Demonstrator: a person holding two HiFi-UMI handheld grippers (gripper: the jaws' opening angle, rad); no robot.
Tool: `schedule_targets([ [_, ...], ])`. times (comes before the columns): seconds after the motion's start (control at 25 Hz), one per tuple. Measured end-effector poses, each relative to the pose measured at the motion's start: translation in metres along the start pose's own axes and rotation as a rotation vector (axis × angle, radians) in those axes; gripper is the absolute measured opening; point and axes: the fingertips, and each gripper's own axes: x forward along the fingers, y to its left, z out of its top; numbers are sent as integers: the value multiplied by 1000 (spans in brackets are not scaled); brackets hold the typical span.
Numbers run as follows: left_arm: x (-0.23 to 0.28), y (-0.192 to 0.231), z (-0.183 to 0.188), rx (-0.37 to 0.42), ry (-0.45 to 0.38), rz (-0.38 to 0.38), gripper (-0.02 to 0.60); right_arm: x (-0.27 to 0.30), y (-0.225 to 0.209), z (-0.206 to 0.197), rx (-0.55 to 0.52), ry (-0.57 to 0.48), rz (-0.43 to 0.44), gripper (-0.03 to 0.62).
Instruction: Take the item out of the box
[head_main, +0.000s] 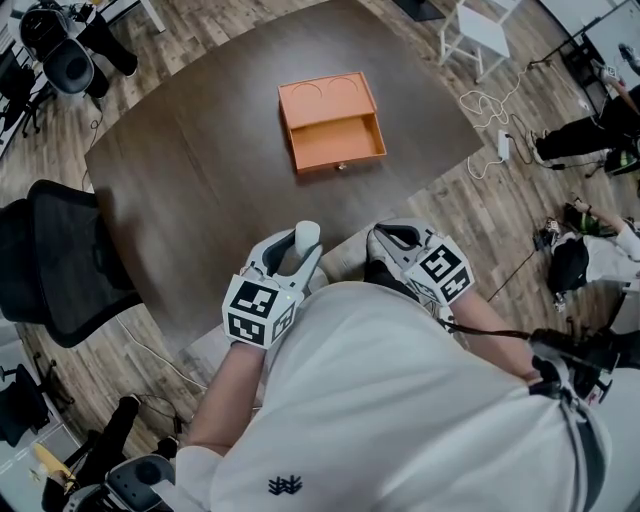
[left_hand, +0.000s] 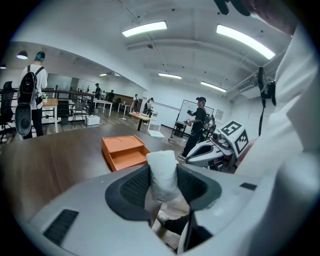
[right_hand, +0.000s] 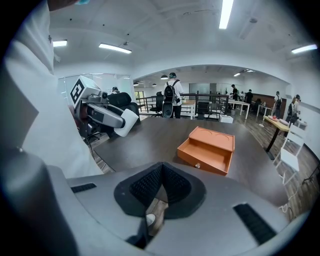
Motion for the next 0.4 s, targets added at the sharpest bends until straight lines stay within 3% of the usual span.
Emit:
schedule_targets([
  [0.4,18,-2,6,0,12,-8,175,-3,-15,-3,7,-1,-1,2],
])
